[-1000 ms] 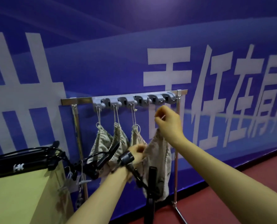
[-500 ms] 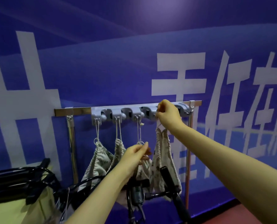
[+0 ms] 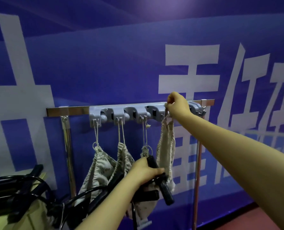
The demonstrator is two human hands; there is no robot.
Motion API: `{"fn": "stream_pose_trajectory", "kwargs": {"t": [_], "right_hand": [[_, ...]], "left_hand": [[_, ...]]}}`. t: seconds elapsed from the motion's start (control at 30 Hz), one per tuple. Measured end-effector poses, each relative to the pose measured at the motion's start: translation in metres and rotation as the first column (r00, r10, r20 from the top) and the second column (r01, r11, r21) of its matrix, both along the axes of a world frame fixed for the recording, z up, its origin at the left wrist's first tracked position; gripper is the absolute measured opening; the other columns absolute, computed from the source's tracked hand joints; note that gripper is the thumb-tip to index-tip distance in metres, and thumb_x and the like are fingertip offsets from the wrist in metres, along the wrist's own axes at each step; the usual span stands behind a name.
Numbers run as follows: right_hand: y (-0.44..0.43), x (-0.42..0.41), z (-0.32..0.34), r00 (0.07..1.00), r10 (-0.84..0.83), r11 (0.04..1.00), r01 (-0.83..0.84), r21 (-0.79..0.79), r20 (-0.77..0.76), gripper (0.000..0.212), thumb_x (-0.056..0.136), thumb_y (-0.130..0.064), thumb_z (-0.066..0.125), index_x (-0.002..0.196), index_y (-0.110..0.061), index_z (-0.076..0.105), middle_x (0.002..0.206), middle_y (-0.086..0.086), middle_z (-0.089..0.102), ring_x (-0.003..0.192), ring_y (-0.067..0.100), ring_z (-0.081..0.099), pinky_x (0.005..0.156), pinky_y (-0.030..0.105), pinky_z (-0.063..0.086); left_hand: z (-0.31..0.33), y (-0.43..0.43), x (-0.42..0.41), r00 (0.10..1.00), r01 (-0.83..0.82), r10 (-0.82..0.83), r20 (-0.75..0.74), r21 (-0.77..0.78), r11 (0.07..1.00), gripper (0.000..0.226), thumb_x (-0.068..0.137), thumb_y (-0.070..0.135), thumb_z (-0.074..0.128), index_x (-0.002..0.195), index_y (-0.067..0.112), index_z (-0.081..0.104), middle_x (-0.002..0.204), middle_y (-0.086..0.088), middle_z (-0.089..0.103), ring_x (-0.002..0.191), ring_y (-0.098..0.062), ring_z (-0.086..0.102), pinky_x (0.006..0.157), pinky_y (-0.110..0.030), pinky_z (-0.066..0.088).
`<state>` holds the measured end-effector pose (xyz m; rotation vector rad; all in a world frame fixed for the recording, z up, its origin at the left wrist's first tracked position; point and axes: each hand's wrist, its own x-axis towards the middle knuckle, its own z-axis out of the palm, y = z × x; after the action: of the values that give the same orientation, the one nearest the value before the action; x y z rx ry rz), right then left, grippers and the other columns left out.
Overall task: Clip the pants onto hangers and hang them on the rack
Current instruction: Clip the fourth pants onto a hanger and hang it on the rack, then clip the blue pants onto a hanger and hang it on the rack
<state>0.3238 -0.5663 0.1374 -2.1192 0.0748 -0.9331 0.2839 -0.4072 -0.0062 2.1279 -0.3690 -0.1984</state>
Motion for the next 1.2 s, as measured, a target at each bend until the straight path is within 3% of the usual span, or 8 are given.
{"fn": "stream_pose_trajectory", "kwargs": {"t": [0.37,0.5,0.63,0.83,0.93,1.03,1.1,1.2], "right_hand": [[0.002,0.003,-0.025,0.959,0.284,0.726,-0.197,0.659,-0.026,0.021,0.094,0.007,0.040,0.084,-0.009,0.049,0.074,0.010,0.050,0.060,0.017,0.048,0.053,0.026,0.043],[0.006,-0.010,-0.035,0.986,0.133,0.895,-0.074,0.440,-0.105,0.023,0.091,0.004,0.040,0.102,-0.007,0.056,0.092,0.010,0.057,0.075,0.019,0.055,0.069,0.031,0.048],[0.037,-0.040,-0.033,0.986,-0.110,0.979,0.087,0.183,0.123,0.015,0.091,-0.004,0.047,0.100,-0.011,0.055,0.101,0.006,0.058,0.095,0.024,0.057,0.088,0.044,0.048],[0.154,-0.108,-0.064,0.927,0.343,0.933,-0.355,0.062,0.151,0.008,0.091,-0.008,0.049,0.090,-0.015,0.052,0.092,0.008,0.057,0.089,0.025,0.055,0.075,0.031,0.038],[0.217,-0.148,-0.082,0.845,0.528,0.838,-0.535,0.104,0.085,0.006,0.095,-0.013,0.049,0.092,-0.018,0.051,0.092,0.003,0.059,0.086,0.017,0.055,0.076,0.027,0.040],[0.282,-0.193,-0.095,0.739,0.674,0.729,-0.666,0.159,0.001,0.005,0.096,-0.018,0.047,0.093,-0.019,0.051,0.089,-0.002,0.057,0.087,0.017,0.055,0.078,0.030,0.045],[0.326,-0.223,-0.106,0.679,0.733,0.673,-0.718,0.177,-0.036,0.006,0.097,-0.021,0.047,0.095,-0.018,0.052,0.091,0.000,0.058,0.089,0.018,0.056,0.081,0.036,0.048],[0.375,-0.259,-0.131,0.638,0.764,0.645,-0.748,0.153,-0.100,0.008,0.097,-0.024,0.048,0.100,-0.018,0.052,0.100,0.000,0.056,0.089,0.013,0.053,0.076,0.023,0.043]], "left_hand": [[-0.020,0.008,-0.009,0.998,0.039,-0.036,-0.060,0.036,0.999,0.040,0.070,0.031,0.079,0.105,0.016,0.065,0.100,0.000,0.071,0.094,-0.018,0.067,0.090,-0.035,0.054],[-0.022,0.006,-0.021,0.999,-0.023,0.020,0.033,0.116,0.993,0.043,0.077,0.035,0.073,0.113,0.016,0.058,0.113,-0.001,0.066,0.104,-0.020,0.062,0.093,-0.034,0.050],[-0.010,0.014,-0.036,0.982,-0.155,0.144,0.122,0.084,0.984,0.039,0.082,0.037,0.066,0.112,0.015,0.053,0.113,-0.002,0.064,0.106,-0.022,0.060,0.093,-0.033,0.047],[0.014,0.086,-0.088,0.950,-0.279,0.270,0.158,0.038,0.960,0.013,0.086,0.027,0.061,0.084,0.014,0.062,0.082,-0.006,0.067,0.079,-0.021,0.063,0.069,-0.022,0.048],[0.023,0.149,-0.119,0.925,-0.356,0.341,0.169,0.064,0.932,0.037,0.067,0.042,0.059,0.077,0.008,0.068,0.087,-0.017,0.072,0.088,-0.032,0.067,0.078,-0.038,0.051],[0.020,0.226,-0.163,0.874,-0.465,0.437,0.211,0.103,0.879,0.024,0.069,0.040,0.058,0.067,0.016,0.061,0.087,-0.020,0.071,0.093,-0.038,0.065,0.076,-0.042,0.048],[0.012,0.279,-0.203,0.792,-0.600,0.566,0.229,0.119,0.791,0.018,0.081,0.032,0.060,0.080,0.015,0.066,0.092,-0.015,0.071,0.093,-0.033,0.065,0.073,-0.037,0.047],[-0.012,0.346,-0.250,0.599,-0.792,0.720,0.350,0.123,0.598,0.022,0.087,0.030,0.059,0.102,0.014,0.063,0.105,-0.007,0.067,0.095,-0.027,0.062,0.078,-0.032,0.047]]}}
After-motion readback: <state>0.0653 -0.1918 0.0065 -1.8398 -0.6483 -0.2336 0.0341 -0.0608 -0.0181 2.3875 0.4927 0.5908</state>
